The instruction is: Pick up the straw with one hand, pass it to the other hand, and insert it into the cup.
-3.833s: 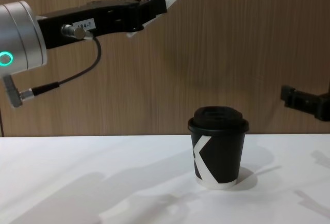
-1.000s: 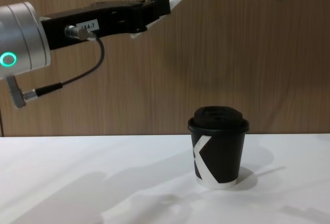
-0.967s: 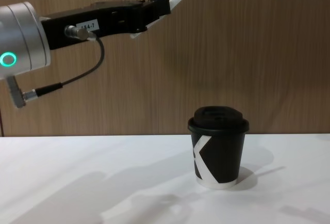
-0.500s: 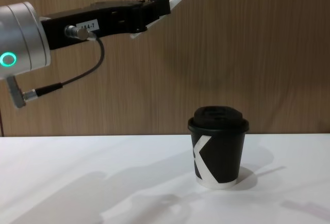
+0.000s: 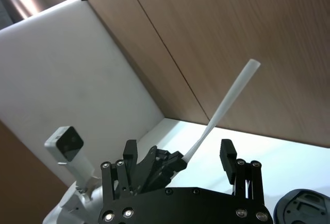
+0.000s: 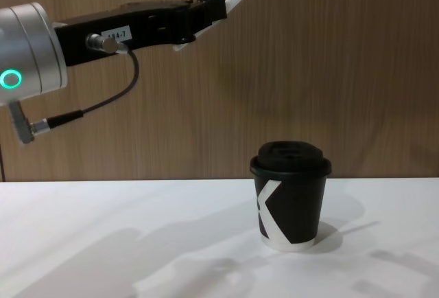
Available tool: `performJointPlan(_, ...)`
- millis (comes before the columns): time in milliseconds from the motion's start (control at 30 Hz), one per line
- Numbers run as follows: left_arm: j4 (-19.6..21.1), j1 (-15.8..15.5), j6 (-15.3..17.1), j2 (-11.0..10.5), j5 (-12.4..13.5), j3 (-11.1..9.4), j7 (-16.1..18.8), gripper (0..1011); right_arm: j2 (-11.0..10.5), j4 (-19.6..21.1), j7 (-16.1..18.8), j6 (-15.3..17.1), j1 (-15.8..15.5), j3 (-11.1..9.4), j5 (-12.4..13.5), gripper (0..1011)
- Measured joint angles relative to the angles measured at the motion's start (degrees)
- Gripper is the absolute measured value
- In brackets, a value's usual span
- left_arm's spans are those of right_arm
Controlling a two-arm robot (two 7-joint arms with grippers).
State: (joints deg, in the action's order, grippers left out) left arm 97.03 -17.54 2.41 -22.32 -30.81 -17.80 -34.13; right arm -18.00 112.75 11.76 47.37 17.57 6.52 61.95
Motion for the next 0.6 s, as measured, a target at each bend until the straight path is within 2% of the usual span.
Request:
performJointPlan(200,0.0,0.0,0.0,0.0,0.0,0.0,0.0,0,0.7,-0.7,-2.4,-0.4,0.9,1.1,-1.1,1001)
performJointPlan(600,0.0,0.0,0.0,0.0,0.0,0.0,0.0,0,1.4,-2.0,-4.0,-1.0,2.3,2.8,-1.6,1001)
